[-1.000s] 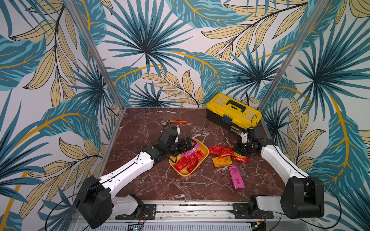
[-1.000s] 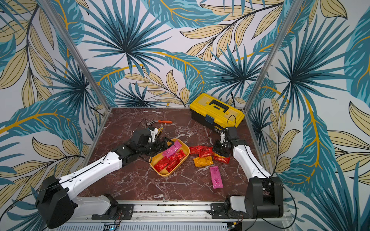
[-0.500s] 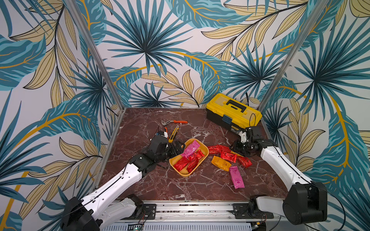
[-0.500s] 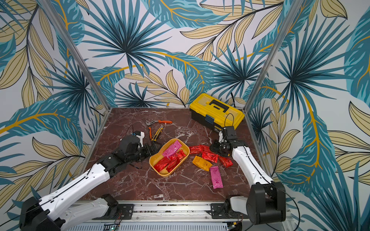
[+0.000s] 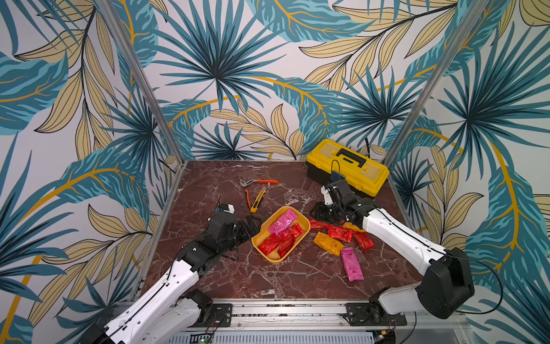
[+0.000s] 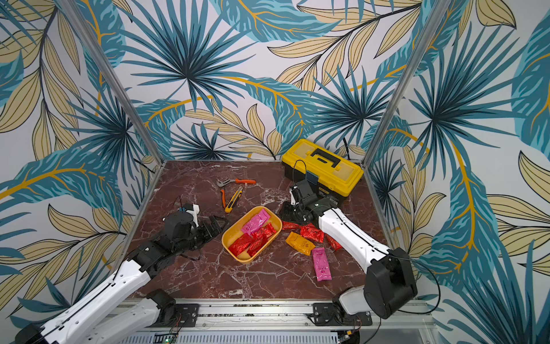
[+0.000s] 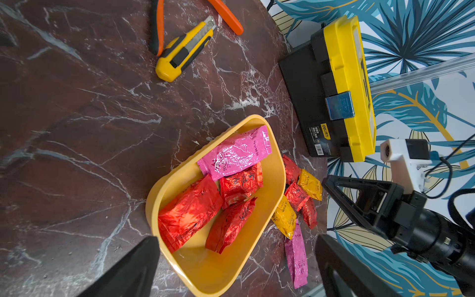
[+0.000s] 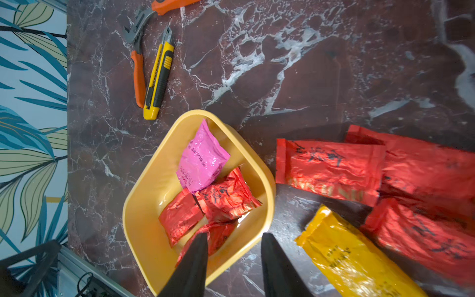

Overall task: Take the tea bags out of the storage box
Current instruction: Pick up the tea bag from the storage box.

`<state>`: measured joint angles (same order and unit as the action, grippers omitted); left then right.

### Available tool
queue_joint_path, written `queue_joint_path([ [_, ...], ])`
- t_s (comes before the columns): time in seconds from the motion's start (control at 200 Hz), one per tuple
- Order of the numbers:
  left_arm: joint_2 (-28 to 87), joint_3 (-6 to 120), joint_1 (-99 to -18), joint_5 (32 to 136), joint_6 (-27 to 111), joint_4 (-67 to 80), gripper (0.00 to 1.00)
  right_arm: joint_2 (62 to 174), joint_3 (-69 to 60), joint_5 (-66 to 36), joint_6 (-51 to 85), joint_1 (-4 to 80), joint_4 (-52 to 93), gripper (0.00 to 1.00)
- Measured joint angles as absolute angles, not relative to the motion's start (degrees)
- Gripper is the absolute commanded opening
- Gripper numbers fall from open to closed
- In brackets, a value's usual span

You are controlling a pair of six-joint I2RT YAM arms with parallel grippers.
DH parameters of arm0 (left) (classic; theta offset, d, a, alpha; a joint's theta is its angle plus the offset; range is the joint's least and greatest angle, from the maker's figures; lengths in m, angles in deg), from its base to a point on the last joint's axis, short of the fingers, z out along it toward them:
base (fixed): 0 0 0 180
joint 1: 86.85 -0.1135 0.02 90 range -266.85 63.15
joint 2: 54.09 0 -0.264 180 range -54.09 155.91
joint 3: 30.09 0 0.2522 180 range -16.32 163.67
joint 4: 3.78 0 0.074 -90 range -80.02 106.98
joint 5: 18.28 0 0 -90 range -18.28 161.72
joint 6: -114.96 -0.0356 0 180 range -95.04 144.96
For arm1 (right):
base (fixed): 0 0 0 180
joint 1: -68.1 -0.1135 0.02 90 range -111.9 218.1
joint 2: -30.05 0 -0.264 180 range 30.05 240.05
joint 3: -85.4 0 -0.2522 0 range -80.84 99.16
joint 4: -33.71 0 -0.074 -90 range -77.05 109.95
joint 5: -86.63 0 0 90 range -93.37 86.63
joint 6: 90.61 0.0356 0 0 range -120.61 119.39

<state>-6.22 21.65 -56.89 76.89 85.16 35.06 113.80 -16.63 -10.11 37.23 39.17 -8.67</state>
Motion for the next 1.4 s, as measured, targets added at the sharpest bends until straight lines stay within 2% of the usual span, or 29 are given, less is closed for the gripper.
queue_joint_path([
  [0.245, -7.33, 20.49, -57.02, 77.52, 85.95, 35.54, 1.00, 119.98, -16.63, -4.36, 49.78, 33.90, -0.17, 0.39],
  [0.476, -7.77, 20.49, -57.35, 78.42, 85.88, 35.61, 1.00, 123.70, -16.63, -0.30, 56.01, 31.45, 5.34, 0.42],
  [0.636, -7.83, 20.49, -57.61, 79.14, 85.60, 35.98, 1.00, 124.27, -16.63, 2.15, 57.49, 31.45, 7.88, 0.45],
  [1.397, -7.85, 20.47, -58.44, 81.17, 84.57, 36.90, 1.00, 126.95, -19.17, 2.57, 59.37, 31.45, 12.45, 0.45],
])
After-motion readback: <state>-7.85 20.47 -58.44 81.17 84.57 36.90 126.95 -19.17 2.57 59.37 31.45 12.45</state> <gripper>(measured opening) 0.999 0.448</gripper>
